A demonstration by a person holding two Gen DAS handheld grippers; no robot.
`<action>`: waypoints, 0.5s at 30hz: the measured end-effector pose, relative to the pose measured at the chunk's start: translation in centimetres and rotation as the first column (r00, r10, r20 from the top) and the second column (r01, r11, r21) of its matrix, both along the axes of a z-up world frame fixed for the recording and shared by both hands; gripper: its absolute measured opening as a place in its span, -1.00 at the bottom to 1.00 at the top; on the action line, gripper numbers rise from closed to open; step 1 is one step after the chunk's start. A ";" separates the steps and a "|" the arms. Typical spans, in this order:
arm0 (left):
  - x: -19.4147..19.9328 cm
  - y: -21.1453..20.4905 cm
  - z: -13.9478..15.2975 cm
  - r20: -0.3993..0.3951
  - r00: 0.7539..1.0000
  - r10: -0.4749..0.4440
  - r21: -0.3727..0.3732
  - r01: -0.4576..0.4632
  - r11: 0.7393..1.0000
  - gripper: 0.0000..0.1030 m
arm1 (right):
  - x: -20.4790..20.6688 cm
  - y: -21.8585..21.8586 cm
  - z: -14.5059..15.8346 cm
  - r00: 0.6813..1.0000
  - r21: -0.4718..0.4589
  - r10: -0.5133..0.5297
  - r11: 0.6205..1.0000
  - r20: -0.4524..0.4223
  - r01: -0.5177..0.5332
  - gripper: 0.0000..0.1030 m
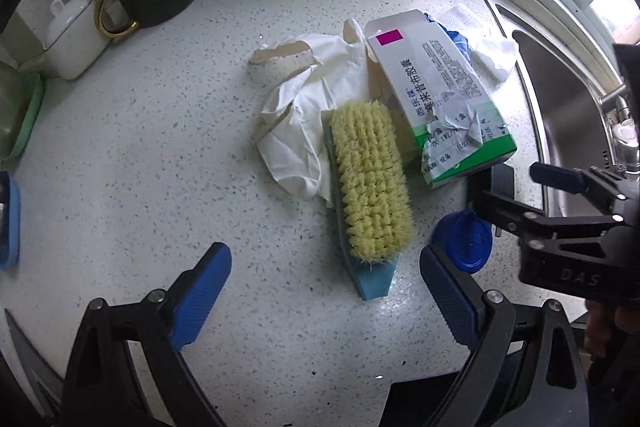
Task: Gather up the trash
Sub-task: 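Grasp the black-green sponge with right tool while left tool grasps the yellow brush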
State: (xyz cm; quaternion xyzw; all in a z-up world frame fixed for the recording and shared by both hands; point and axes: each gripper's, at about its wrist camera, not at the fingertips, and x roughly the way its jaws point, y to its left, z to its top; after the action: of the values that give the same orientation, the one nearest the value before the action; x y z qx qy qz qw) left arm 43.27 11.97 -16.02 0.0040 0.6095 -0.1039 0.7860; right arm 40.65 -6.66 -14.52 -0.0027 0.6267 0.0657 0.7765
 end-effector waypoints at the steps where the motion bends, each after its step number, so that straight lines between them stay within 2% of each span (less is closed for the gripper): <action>1: 0.1 0.0 0.0 -0.001 1.000 -0.003 -0.001 0.003 1.000 0.83 | 0.4 0.2 -0.2 1.000 0.003 -0.007 1.000 -0.005 0.007 0.58; 2: 0.2 0.0 0.0 0.000 1.000 -0.009 -0.001 0.009 1.000 0.83 | 0.5 0.3 -0.3 1.000 0.000 -0.012 1.000 -0.008 0.012 0.56; 4: 0.2 -0.1 -0.1 -0.003 1.000 -0.019 0.000 0.019 1.000 0.83 | 0.7 0.6 -0.4 1.000 -0.012 -0.013 1.000 -0.012 0.013 0.37; 5: 0.2 -0.1 -0.2 -0.007 1.000 -0.022 -0.001 0.022 1.000 0.83 | 0.8 0.7 -0.5 1.000 -0.020 -0.010 1.000 -0.018 0.010 0.33; 8: 0.4 -0.1 -0.4 -0.013 1.000 -0.026 -0.014 0.026 1.000 0.83 | 1.0 1.2 -0.7 1.000 -0.032 0.001 0.999 -0.022 -0.002 0.07; 11: 0.5 -0.1 -0.4 -0.012 1.000 -0.017 -0.033 0.016 0.999 0.83 | 1.0 1.9 -0.6 1.000 -0.059 0.026 0.998 -0.015 -0.026 -0.28; 15: 0.3 -0.1 -0.4 -0.015 1.000 -0.019 -0.048 0.018 0.999 0.83 | 0.5 2.2 -0.5 0.999 -0.052 0.045 0.998 -0.008 -0.046 -0.37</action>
State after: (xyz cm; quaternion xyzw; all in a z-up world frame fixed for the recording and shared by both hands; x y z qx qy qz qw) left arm 43.54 11.88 -16.41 -0.0100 0.6126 -0.1256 0.7803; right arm 41.12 -4.50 -15.02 -0.0371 0.6307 0.0670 0.7723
